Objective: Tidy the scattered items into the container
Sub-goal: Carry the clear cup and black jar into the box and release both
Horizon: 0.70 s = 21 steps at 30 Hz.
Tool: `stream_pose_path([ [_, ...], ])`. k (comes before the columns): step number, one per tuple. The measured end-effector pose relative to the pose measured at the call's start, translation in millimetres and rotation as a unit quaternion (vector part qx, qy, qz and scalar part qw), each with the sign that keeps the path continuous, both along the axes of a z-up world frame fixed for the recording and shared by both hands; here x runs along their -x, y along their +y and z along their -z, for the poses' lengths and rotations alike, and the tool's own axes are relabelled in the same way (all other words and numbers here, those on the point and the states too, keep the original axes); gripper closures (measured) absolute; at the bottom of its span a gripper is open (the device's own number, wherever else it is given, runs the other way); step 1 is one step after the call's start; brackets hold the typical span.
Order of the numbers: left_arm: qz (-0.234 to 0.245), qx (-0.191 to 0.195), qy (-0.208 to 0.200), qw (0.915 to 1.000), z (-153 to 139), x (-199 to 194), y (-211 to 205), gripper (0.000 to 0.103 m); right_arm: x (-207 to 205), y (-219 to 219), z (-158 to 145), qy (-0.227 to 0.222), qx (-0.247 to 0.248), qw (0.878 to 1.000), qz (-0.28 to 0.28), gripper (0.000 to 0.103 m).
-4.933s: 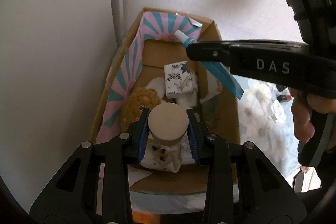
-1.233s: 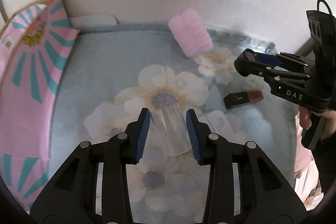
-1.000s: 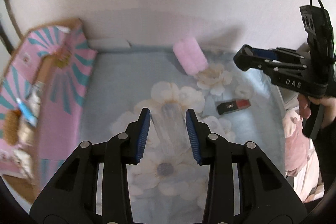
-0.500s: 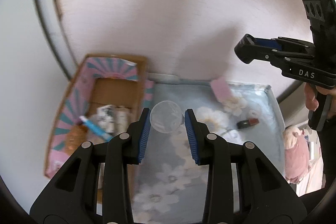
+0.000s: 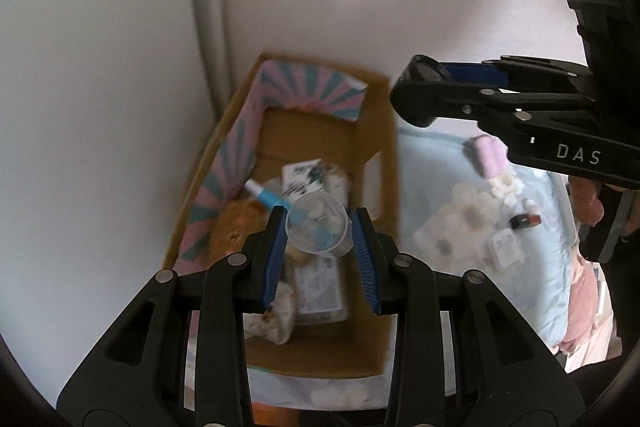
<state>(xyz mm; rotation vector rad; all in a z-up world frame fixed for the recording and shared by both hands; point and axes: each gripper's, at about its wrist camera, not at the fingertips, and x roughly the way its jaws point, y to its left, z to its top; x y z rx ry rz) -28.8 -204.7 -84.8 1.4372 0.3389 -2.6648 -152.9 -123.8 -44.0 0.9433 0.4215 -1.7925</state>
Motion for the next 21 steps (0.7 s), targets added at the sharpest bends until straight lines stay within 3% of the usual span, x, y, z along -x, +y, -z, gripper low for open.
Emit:
stream_pose_path([
  [6, 0.001, -0.002, -0.01, 1.0, 16.8, -1.0, -15.3, 0.073, 3.2, -28.3, 21.3, -0.015, -0.019, 1.0, -0.007, 0.07],
  [14, 0.015, -0.007, -0.018, 0.9997, 28.2, 4.3, -20.6, 0.072, 5.8, -35.2, 37.5, -0.036, -0.038, 0.999, 0.014, 0.069],
  [16, 0.013, -0.009, -0.031, 0.9994, 32.7, 7.0, -20.8, 0.068, 7.9, -33.3, 38.3, -0.044, -0.044, 0.998, 0.026, 0.048],
  [17, 0.01, -0.003, -0.037, 0.9992, 34.8, 8.4, -20.4, 0.049, 8.9, -31.2, 36.5, -0.043, -0.041, 0.998, 0.033, 0.036],
  [19, 0.008, 0.003, -0.041, 0.9991, 36.3, 8.6, -19.6, 0.003, 11.3, -24.9, 32.8, -0.044, -0.026, 0.998, 0.049, 0.035],
  [21, 0.008, -0.001, -0.036, 0.9993, 36.8, 6.7, -18.7, 0.0, 14.0, -17.8, 29.9, -0.045, -0.021, 0.997, 0.064, 0.035],
])
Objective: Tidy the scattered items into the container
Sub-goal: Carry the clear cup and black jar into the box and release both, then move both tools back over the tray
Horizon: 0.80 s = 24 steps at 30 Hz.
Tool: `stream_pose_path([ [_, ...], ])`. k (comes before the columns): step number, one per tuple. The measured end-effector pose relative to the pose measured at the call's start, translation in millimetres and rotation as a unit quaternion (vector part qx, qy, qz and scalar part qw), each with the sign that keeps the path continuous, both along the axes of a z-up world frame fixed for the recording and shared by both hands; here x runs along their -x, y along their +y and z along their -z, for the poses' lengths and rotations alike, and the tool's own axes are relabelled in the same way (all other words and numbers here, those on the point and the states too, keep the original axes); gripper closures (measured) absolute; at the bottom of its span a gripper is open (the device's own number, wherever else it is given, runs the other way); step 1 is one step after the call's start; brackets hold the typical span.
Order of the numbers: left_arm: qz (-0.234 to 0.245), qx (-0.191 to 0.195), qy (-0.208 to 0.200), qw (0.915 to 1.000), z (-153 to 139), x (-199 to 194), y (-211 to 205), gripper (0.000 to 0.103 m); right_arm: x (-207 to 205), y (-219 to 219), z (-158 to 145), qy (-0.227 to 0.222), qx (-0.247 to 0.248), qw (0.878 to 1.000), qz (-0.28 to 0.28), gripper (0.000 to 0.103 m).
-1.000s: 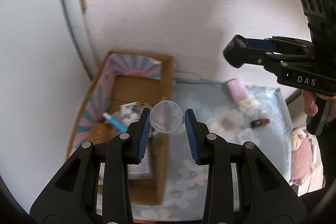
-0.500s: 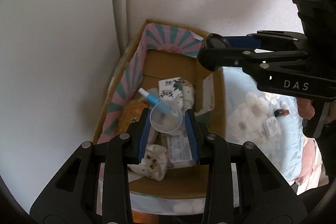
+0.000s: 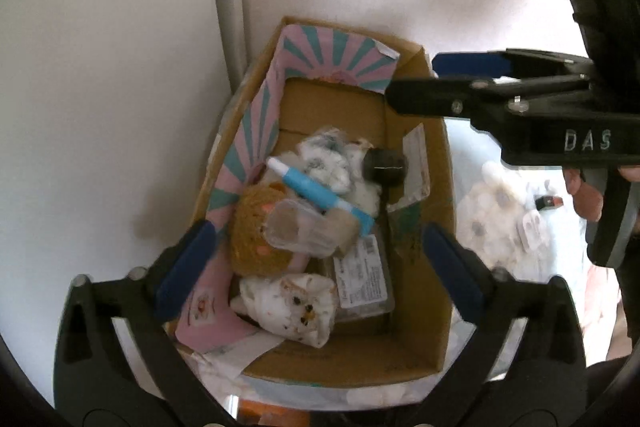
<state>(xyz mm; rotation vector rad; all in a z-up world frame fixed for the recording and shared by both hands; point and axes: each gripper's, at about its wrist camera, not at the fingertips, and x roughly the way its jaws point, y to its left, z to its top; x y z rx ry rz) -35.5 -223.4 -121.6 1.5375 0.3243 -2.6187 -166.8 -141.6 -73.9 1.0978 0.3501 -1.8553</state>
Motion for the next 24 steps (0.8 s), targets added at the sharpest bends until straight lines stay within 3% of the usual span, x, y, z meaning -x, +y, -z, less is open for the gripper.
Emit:
stream_pose_path([
  [10, 0.013, 0.006, 0.016, 0.9998, -1.4, 1.0, 25.2, 0.0, -9.7, 52.2, -16.0, -0.004, 0.016, 0.996, 0.082, 0.035],
  [20, 0.072, 0.01, 0.031, 0.9969, -25.1, 6.9, 79.0, 0.0, -26.3, 124.2, -33.1, 0.014, 0.028, 0.988, 0.148, 0.035],
  [24, 0.103, 0.014, 0.04, 0.9938, -33.8, 11.3, 105.8, 0.0, -24.0, 175.4, -41.3, 0.026, 0.036, 0.979, 0.198, 0.007],
])
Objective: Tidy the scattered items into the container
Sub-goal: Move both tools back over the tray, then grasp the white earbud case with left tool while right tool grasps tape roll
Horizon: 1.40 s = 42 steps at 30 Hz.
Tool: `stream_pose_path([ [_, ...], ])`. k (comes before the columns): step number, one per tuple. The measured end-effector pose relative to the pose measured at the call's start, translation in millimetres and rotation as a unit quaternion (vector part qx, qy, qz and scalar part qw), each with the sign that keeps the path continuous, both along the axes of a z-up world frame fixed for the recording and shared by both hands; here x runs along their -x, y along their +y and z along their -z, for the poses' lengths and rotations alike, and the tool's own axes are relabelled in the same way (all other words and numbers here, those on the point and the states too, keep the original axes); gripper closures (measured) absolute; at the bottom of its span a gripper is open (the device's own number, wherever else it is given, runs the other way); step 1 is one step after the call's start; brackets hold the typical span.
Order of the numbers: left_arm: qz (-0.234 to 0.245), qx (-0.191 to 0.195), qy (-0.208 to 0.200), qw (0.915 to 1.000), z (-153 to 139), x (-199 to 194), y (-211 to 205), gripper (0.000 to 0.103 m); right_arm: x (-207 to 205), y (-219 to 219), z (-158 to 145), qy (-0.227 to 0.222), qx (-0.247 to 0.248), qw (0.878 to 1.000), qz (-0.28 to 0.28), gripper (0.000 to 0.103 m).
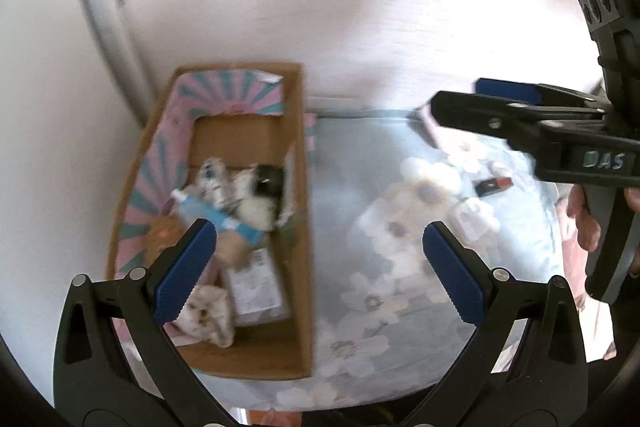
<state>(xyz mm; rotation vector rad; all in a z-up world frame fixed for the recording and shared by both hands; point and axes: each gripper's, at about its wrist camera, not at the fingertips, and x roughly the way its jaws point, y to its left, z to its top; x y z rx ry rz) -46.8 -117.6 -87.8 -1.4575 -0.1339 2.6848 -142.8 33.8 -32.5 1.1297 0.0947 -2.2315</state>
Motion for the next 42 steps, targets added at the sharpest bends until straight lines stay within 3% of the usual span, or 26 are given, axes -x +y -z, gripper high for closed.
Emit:
stream_pose_path([
  [8, 0.091, -0.004, 0.004, 0.9959, 3.8, 11.8, 65.1, 0.0, 4.6, 108.3, 16.6, -0.014, 0.004, 0.994, 0.111, 0.001],
  [17, 0.218, -0.001, 0.004, 0.976, 47.0, 24.6, 148.8, 0.0, 9.4, 195.8, 73.4, -0.062, -0.047, 0.982, 0.172, 0.001],
  [26, 0.306, 0.009, 0.029, 0.9516, 110.9, 37.0, 203.7, 0.002, 38.8, 226.5, 132.1, -0.087, -0.041, 0.98, 0.172, 0.001],
  [37, 0.325, 0.02, 0.032, 0.9451, 137.4, 43.7, 214.1, 0.013, 55.6, 218.4, 158.2, -0.093, -0.028, 0.981, 0.166, 0.014],
  [42, 0.335, 0.024, 0.027, 0.9415, 143.9, 41.2, 220.8, 0.021, 54.3, 217.1, 160.9, -0.094, -0.035, 0.983, 0.154, 0.028],
])
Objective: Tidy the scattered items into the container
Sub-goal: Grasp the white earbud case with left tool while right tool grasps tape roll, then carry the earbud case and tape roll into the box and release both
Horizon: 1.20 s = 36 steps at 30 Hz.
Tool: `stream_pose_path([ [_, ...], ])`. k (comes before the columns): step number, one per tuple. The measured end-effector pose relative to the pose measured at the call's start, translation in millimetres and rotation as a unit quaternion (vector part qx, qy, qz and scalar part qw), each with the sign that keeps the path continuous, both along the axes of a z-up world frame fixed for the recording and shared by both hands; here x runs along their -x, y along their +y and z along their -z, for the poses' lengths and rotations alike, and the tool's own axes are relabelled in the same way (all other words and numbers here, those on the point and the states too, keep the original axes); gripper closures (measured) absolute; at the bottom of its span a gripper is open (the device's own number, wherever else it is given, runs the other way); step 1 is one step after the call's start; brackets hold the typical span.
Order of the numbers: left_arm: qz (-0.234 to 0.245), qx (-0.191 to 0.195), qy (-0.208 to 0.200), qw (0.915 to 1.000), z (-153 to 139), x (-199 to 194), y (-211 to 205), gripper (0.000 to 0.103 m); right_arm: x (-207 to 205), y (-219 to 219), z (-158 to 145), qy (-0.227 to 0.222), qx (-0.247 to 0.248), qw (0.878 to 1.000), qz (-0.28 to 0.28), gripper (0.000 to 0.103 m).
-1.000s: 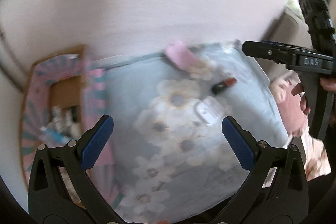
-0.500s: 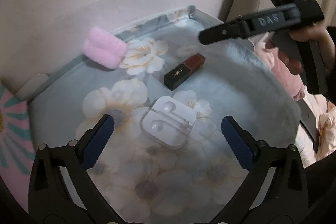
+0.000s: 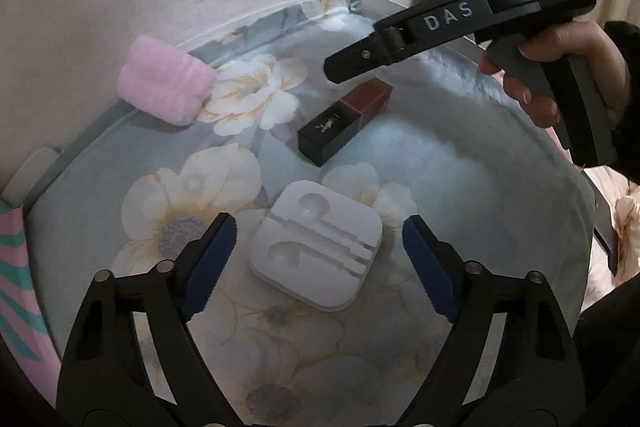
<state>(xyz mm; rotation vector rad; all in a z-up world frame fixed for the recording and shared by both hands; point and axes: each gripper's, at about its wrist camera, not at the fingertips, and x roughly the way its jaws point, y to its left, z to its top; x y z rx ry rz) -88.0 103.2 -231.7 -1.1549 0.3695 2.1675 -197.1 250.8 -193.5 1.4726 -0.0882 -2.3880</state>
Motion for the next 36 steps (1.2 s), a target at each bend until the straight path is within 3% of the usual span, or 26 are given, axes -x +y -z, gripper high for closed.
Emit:
stream_pose_path([
  [4, 0.007, 0.004, -0.004, 1.0, 4.8, -0.3, 3.8, 0.03, -1.2, -0.2, 1.7, 0.0, 0.001, 1.0, -0.005, 0.033],
  [8, 0.006, -0.005, -0.004, 1.0, 5.4, -1.6, 0.6, 0.035, -5.6, -4.2, 4.5, 0.001, -0.013, 1.0, -0.016, 0.054],
  [9, 0.005, -0.006, -0.004, 1.0, 6.1, -1.2, 0.8, 0.035, -7.2, -5.4, 3.9, 0.005, -0.016, 1.0, -0.021, 0.064],
  [19, -0.015, -0.02, -0.009, 0.9996, -7.1, -2.1, -7.5, 0.035, -22.2, -5.2, -21.6, 0.028, -0.009, 0.999, -0.031, 0.064],
  [27, -0.055, -0.033, 0.0, 0.9979, -60.6, -7.8, -27.1, 0.035, -17.8, -10.2, -59.8, 0.043, -0.007, 0.998, -0.037, 0.064],
  [36, -0.138, -0.035, 0.011, 0.9897, -139.4, -18.3, -73.7, 0.035, -20.9, -53.9, -127.1, 0.078, -0.001, 0.993, -0.087, 0.064],
])
